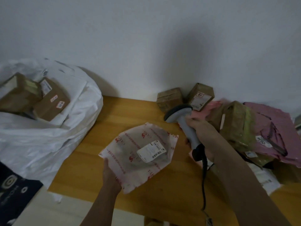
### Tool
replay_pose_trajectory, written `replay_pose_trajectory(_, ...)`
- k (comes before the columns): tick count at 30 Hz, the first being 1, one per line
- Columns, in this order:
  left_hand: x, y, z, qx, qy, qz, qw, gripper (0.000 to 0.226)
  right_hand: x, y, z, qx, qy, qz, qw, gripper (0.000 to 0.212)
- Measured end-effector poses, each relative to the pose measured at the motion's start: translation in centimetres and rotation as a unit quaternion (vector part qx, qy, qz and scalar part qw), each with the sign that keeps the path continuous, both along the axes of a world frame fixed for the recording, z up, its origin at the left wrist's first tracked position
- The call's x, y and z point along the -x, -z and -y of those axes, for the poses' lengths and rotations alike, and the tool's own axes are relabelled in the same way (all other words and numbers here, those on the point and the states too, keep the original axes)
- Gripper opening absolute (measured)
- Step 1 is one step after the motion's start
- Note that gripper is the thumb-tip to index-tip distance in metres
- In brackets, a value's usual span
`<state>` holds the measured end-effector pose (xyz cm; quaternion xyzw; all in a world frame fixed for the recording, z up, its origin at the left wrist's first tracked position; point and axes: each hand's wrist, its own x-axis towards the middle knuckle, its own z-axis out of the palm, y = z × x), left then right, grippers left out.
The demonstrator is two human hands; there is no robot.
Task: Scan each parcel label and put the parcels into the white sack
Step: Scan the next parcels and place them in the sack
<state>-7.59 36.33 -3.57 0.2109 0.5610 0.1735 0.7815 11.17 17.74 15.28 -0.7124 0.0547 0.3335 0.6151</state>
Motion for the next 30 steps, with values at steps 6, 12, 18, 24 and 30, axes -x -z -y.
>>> replay_pose_trajectory(6,0.0,1.6,-0.1,-0.090,0.051,-0.177,0.979,0.012,0.4,0.9,-0.1,0.036,-0.047,0.022,0.998,0.025)
replay_pose_trajectory(12,-0.1,2.1,0.4,-0.022,0.276,-0.199,0.940,0.018,0.1,1.2,0.3,0.025,-0.028,0.008,0.999,0.026)
replay_pose_trajectory(18,-0.2,3.9,-0.9,-0.281,0.443,-0.353,0.775,0.034,0.2,2.1,0.5,0.022,0.018,-0.021,0.999,0.021)
replay_pose_trajectory(24,-2.6,9.0,-1.8,-0.456,0.607,-0.315,0.570,0.061,0.7,3.2,-0.2,-0.012,0.144,-0.076,0.986,0.020)
replay_pose_trajectory(30,-1.0,10.5,1.9,-0.421,0.677,-0.298,0.526,0.078,1.1,5.0,-0.3,-0.011,0.191,-0.125,0.974,0.039)
